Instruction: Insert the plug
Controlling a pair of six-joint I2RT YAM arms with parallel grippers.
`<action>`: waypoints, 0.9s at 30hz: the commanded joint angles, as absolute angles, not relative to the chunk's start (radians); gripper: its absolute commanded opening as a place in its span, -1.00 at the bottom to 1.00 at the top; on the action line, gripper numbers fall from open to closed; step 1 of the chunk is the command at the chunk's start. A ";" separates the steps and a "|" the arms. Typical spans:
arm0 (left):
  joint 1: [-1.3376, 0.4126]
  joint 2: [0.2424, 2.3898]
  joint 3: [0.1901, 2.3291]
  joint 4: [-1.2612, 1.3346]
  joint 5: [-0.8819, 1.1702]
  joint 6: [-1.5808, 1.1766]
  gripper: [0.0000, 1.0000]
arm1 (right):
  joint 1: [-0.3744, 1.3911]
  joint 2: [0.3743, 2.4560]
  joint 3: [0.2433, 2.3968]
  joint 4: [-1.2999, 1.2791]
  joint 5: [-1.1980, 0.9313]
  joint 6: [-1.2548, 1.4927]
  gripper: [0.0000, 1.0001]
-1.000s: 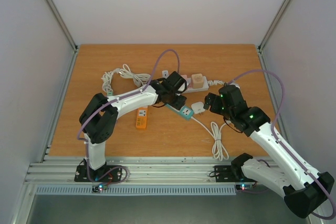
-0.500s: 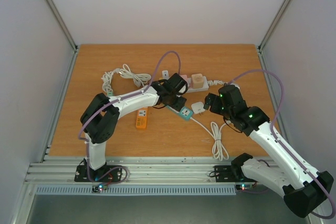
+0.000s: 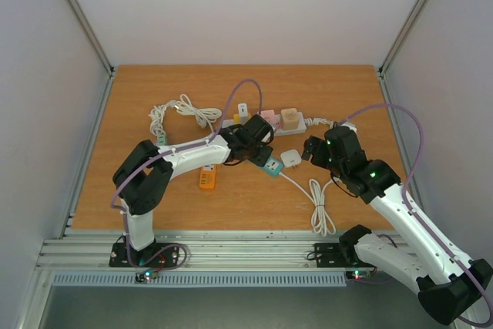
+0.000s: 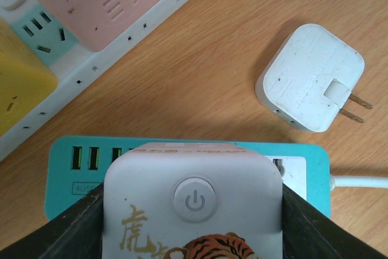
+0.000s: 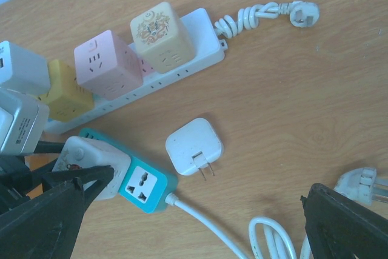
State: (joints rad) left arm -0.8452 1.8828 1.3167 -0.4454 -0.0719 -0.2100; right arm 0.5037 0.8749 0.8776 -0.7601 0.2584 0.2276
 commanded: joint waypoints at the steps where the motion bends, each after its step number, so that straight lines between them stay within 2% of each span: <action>1: -0.841 1.994 1.177 -0.557 -0.158 -0.267 -0.34 | 0.497 0.875 0.868 -0.769 0.277 0.244 0.97; 8: -0.844 2.082 1.250 -0.646 -0.123 -0.275 -0.34 | 0.497 0.891 0.878 -0.770 0.249 0.247 0.97; 15: -0.844 2.186 1.367 -0.853 -0.080 -0.233 -0.46 | 0.497 0.915 0.911 -0.815 0.251 0.236 0.97; 27: -0.811 2.017 1.257 -0.887 -0.133 -0.232 -0.48 | 0.497 0.964 0.921 -0.792 0.177 0.209 0.97</action>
